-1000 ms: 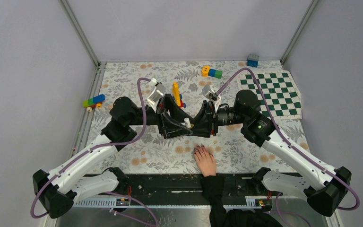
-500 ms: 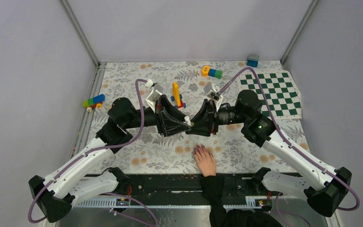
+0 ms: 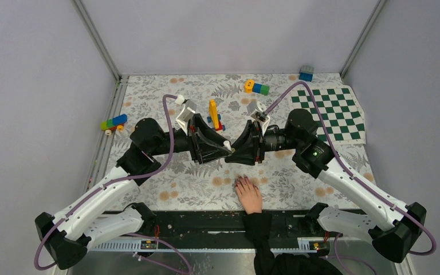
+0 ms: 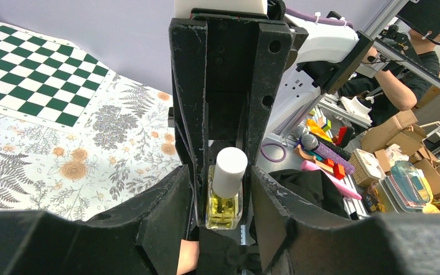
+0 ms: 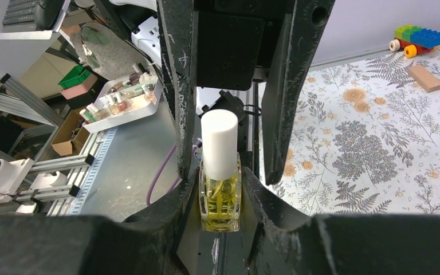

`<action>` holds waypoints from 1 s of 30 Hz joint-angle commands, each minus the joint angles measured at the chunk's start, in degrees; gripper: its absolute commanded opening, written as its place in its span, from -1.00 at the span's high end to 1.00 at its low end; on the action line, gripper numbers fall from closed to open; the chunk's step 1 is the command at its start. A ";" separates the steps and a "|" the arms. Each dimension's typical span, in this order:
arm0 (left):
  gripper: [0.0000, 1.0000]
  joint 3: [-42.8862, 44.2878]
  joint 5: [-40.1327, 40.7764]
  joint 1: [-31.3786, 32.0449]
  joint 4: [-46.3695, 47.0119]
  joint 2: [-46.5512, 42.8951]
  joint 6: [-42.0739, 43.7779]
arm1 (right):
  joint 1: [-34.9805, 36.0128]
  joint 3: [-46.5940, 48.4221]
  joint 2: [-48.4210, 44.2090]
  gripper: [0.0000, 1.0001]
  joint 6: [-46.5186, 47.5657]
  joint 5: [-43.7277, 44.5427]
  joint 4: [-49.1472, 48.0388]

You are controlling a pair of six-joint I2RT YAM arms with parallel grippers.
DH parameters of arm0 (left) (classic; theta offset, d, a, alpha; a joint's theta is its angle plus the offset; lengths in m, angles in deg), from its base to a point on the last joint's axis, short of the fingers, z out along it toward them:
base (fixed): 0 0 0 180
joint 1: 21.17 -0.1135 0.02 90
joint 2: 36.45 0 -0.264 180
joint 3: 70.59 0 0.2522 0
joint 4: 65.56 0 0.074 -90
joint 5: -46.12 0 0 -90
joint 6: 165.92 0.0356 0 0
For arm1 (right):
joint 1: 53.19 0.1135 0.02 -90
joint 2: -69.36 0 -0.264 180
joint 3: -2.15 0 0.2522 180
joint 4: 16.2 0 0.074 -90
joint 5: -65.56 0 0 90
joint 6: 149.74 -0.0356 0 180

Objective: Paint the nails
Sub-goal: Place the nail polish bottle at the center of the board.

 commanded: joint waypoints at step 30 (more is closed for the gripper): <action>1.00 2.71 1.70 -0.26 1.72 -1.26 1.41 | -0.02 -0.77 -1.14 0.00 5.90 8.53 1.40</action>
